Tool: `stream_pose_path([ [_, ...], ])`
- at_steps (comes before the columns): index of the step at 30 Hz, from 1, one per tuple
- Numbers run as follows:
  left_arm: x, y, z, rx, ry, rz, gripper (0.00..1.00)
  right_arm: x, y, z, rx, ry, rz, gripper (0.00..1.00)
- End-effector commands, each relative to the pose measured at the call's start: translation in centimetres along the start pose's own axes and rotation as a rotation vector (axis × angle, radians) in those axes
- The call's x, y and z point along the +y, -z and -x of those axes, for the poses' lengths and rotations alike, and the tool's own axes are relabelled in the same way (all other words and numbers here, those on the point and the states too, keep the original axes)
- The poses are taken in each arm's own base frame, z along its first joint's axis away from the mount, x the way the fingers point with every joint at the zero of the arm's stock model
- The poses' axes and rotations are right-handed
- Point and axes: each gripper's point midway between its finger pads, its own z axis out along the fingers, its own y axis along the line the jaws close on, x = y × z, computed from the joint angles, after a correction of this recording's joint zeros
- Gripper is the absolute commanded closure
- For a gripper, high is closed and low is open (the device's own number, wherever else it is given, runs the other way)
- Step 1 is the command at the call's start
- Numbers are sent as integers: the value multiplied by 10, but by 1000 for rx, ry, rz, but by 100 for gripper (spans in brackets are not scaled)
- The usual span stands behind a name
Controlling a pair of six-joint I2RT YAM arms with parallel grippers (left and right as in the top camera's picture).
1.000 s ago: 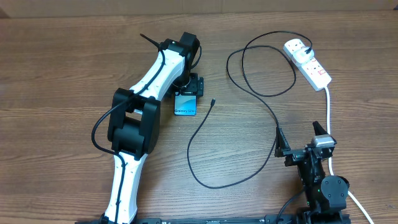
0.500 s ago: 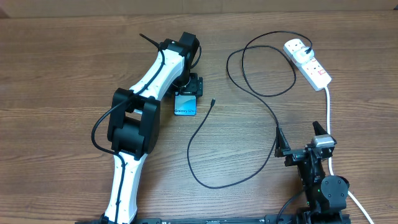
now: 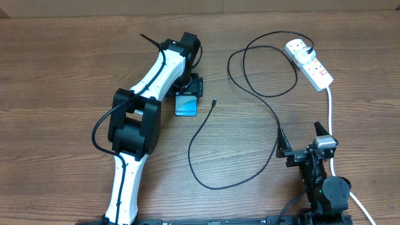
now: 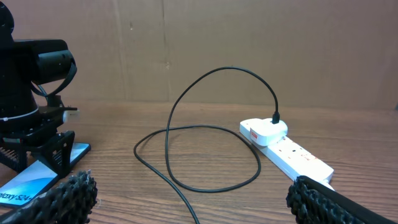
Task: Plug charger to phone and switch on socket
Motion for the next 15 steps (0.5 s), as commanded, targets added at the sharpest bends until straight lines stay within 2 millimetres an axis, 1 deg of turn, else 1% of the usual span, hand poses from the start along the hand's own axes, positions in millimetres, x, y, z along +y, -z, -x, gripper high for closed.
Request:
stream_pose_path([
  [1, 1, -25, -7, 60, -13, -8, 15, -1, 0, -2, -1, -3, -2, 0],
  [15, 0, -26, -7, 59, -9, -12, 16, -1, 0, -2, -1, -3, -2, 0],
])
